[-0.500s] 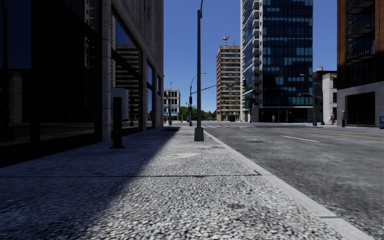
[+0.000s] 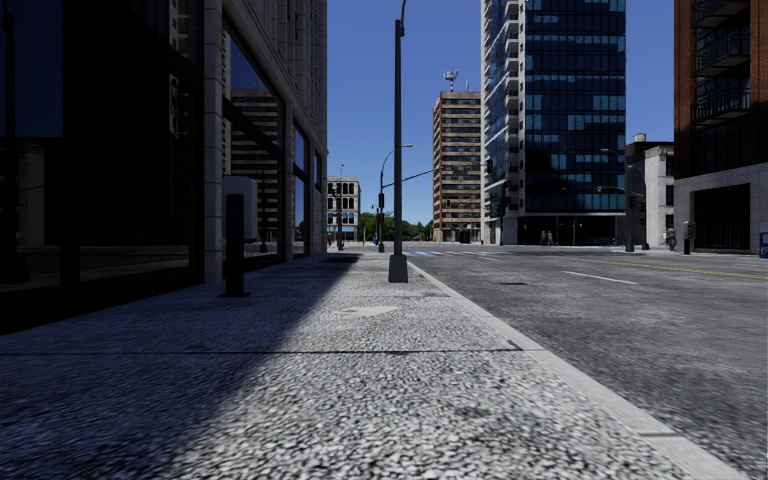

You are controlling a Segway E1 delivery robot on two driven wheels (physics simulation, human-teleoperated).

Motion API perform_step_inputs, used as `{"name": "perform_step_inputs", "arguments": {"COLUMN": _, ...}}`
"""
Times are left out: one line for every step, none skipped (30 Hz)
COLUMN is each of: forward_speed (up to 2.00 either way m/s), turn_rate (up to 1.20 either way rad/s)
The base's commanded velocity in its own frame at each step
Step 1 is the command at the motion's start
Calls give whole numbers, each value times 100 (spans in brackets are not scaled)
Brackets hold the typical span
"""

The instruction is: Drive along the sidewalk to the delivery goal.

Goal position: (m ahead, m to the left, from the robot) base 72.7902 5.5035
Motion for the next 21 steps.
{"name": "perform_step_inputs", "arguments": {"forward_speed": 0, "turn_rate": 0}}
{"name": "perform_step_inputs", "arguments": {"forward_speed": 0, "turn_rate": 0}}
{"name": "perform_step_inputs", "arguments": {"forward_speed": 0, "turn_rate": 0}}
{"name": "perform_step_inputs", "arguments": {"forward_speed": 0, "turn_rate": 0}}
{"name": "perform_step_inputs", "arguments": {"forward_speed": 0, "turn_rate": 0}}
{"name": "perform_step_inputs", "arguments": {"forward_speed": 0, "turn_rate": 0}}
{"name": "perform_step_inputs", "arguments": {"forward_speed": 0, "turn_rate": 0}}
{"name": "perform_step_inputs", "arguments": {"forward_speed": 0, "turn_rate": 0}}
{"name": "perform_step_inputs", "arguments": {"forward_speed": 0, "turn_rate": 0}}
{"name": "perform_step_inputs", "arguments": {"forward_speed": 0, "turn_rate": 0}}
{"name": "perform_step_inputs", "arguments": {"forward_speed": 0, "turn_rate": 0}}
{"name": "perform_step_inputs", "arguments": {"forward_speed": 0, "turn_rate": 0}}
{"name": "perform_step_inputs", "arguments": {"forward_speed": 0, "turn_rate": 0}}
{"name": "perform_step_inputs", "arguments": {"forward_speed": 0, "turn_rate": 0}}
{"name": "perform_step_inputs", "arguments": {"forward_speed": 0, "turn_rate": 0}}
{"name": "perform_step_inputs", "arguments": {"forward_speed": 200, "turn_rate": 0}}
{"name": "perform_step_inputs", "arguments": {"forward_speed": 200, "turn_rate": 0}}
{"name": "perform_step_inputs", "arguments": {"forward_speed": 200, "turn_rate": 0}}
{"name": "perform_step_inputs", "arguments": {"forward_speed": 200, "turn_rate": 0}}
{"name": "perform_step_inputs", "arguments": {"forward_speed": 200, "turn_rate": 0}}
{"name": "perform_step_inputs", "arguments": {"forward_speed": 200, "turn_rate": 0}}
